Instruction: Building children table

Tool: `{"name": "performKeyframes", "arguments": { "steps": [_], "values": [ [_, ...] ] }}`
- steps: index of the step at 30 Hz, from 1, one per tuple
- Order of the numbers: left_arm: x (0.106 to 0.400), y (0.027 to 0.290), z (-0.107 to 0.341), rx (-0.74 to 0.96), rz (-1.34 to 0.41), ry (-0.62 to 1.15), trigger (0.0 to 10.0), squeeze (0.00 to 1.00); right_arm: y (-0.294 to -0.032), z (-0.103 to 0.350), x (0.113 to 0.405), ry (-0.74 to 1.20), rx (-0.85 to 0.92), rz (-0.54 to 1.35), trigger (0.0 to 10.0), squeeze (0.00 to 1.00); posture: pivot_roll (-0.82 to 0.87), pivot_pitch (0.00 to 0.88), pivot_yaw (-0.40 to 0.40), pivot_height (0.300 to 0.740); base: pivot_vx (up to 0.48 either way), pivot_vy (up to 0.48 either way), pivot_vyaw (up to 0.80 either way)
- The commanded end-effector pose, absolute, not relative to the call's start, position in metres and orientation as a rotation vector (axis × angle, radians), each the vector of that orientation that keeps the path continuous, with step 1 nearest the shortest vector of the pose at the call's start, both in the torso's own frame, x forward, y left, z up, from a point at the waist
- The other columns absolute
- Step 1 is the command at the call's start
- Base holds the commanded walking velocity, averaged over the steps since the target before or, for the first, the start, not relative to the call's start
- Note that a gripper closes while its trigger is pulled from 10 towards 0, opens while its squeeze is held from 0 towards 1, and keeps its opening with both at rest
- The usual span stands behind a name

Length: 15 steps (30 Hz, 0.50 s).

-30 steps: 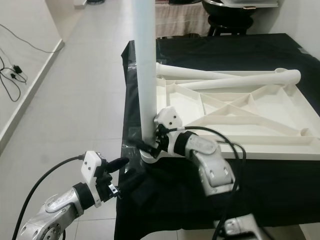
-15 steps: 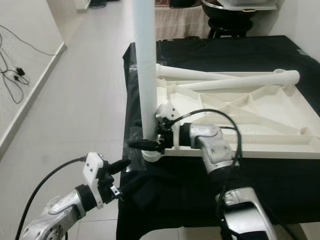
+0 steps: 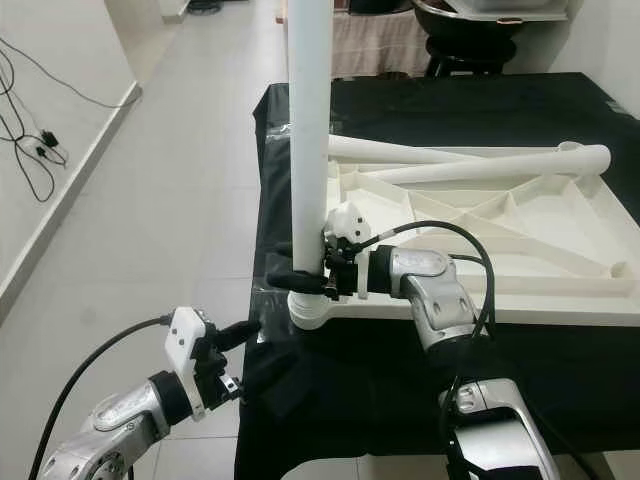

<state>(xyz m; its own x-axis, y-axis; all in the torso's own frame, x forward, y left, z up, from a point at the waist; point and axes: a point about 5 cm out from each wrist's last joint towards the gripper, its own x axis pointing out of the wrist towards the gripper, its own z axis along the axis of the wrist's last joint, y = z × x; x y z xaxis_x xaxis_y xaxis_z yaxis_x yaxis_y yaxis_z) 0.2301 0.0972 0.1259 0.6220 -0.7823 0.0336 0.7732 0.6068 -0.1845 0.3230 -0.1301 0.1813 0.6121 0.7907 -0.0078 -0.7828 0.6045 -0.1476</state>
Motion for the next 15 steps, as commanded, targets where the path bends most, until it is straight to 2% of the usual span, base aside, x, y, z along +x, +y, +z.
{"name": "performKeyframes", "arguments": {
  "steps": [1, 5, 9, 12, 13, 14, 15],
  "values": [
    [0.228, 0.098, 0.126, -0.201, -0.919, 0.062, 10.0, 0.0, -0.142, 0.14, 0.301, 0.072, -0.141, 0.388, 0.0, 0.0, -0.09, 0.187, 0.036, 0.74, 0.0, 0.0, 0.0],
    [0.228, 0.1, 0.126, -0.199, -0.927, 0.069, 10.0, 0.0, -0.134, 0.126, 0.281, 0.139, -0.103, 0.414, 0.0, 0.0, -0.11, 0.173, 0.06, 0.74, 0.0, 0.0, 0.0],
    [0.23, 0.101, 0.125, -0.198, -0.929, 0.075, 10.0, 0.0, -0.142, 0.128, 0.288, 0.143, -0.058, 0.357, 0.0, 0.0, -0.09, 0.17, 0.056, 0.74, 0.0, 0.0, 0.0],
    [0.231, 0.102, 0.124, -0.195, -0.936, 0.08, 10.0, 0.0, -0.14, 0.127, 0.291, 0.151, -0.06, 0.38, 0.0, 0.0, -0.09, 0.168, 0.054, 0.74, 0.0, 0.0, 0.0],
    [0.232, 0.103, 0.125, -0.192, -0.931, 0.078, 10.0, 0.0, -0.138, 0.128, 0.293, 0.147, -0.076, 0.392, 3.1, 0.0, -0.09, 0.165, 0.053, 0.74, 0.0, 0.0, 0.0],
    [0.232, 0.103, 0.125, -0.192, -0.931, 0.078, 10.0, 0.0, -0.138, 0.128, 0.293, 0.147, -0.076, 0.392, 3.1, 0.0, -0.09, 0.165, 0.053, 0.74, 0.0, 0.0, 0.0],
    [0.232, 0.103, 0.125, -0.192, -0.921, 0.074, 10.0, 0.0, -0.138, 0.131, 0.297, 0.132, -0.079, 0.414, 10.0, 0.0, -0.08, 0.165, 0.049, 0.74, 0.0, 0.0, 0.0]
  ]
}}
